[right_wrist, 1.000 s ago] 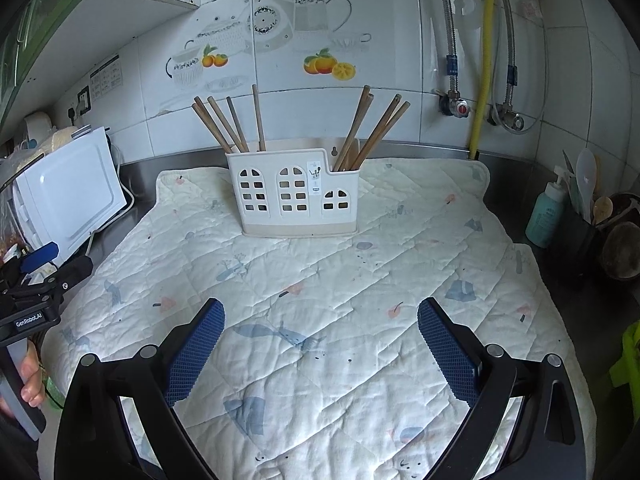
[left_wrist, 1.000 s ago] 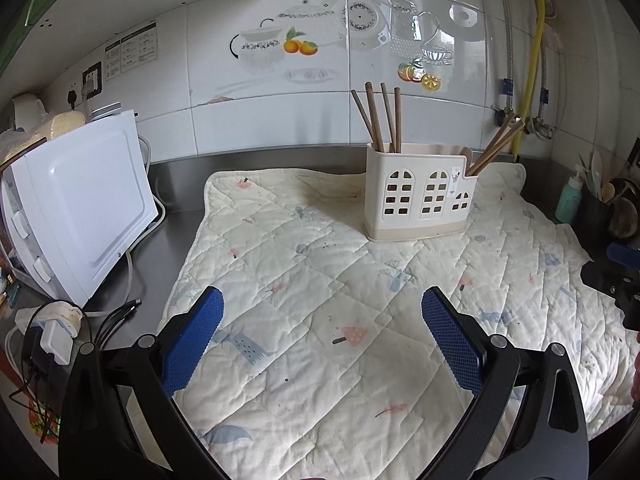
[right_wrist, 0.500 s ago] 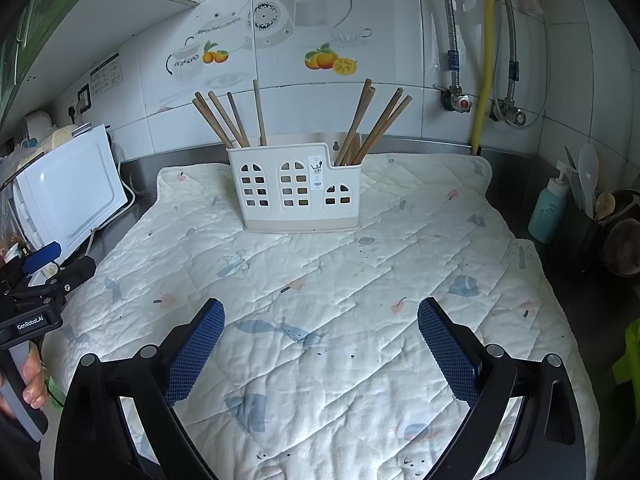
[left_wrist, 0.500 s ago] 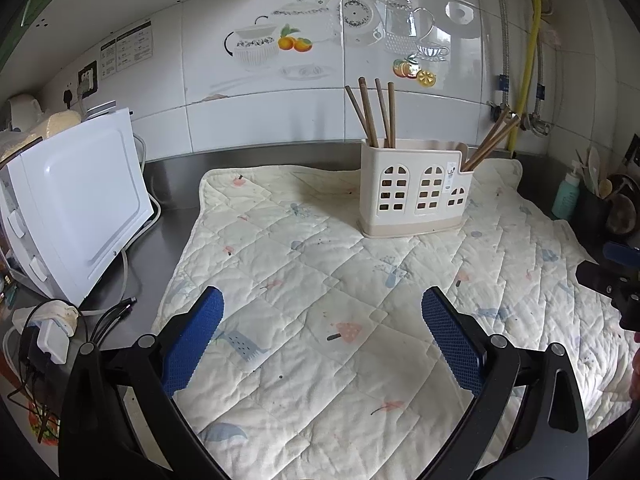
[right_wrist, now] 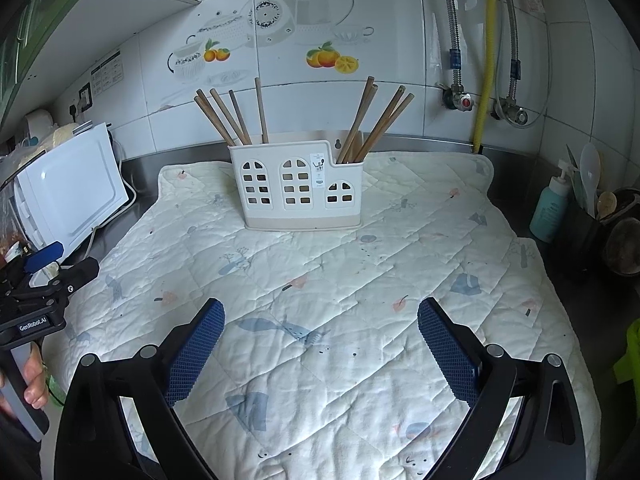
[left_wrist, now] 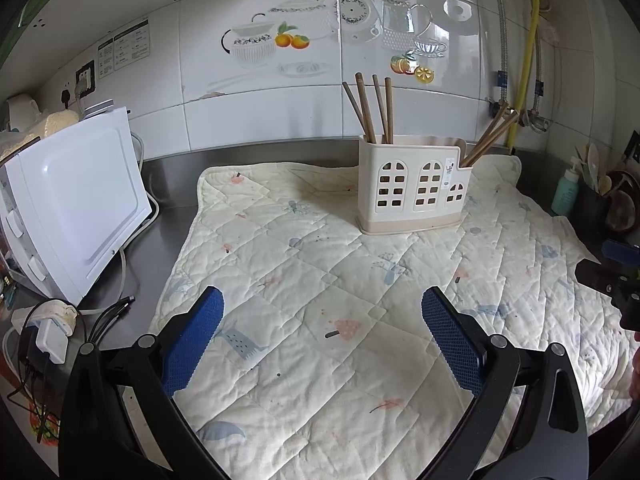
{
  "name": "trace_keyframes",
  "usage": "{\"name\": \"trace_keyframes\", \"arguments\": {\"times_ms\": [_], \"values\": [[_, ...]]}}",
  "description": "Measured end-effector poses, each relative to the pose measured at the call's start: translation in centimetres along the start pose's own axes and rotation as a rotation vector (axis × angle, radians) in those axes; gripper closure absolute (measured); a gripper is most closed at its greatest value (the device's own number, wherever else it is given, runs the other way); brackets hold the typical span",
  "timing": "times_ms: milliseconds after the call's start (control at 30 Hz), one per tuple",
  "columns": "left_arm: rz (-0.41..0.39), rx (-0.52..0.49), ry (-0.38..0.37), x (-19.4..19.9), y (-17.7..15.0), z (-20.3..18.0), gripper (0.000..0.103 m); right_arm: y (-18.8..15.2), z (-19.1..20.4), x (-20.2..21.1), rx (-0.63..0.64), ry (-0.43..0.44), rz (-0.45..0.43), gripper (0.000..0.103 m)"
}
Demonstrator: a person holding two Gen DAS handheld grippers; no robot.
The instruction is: Organize utensils
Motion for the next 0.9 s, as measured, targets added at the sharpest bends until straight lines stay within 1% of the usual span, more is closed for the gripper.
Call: {"name": "trace_keyframes", "arguments": {"times_ms": [733, 900], "values": [[0.012, -0.008, -0.007, -0.30, -0.36, -0.49, 0.005, 0.09, -0.28, -0.01, -0.002, -0.004, -0.001, 0.009], [-0.002, -0.001, -0.007, -0.20, -0.14, -0.43, 0.005, 0.08, -0.28, 0.02, -0.002, -0.003, -0.002, 0.009]]}}
Point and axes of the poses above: each gripper's, at about its wrist camera, not at the fingertips, and x roughly against the way its jaws point, z to its left, y to its top, the point moved 10 cm from there along -x, roughly the way its jaws point, and after that the axes turned 15 degrees about -z, right-handed, at the moved point
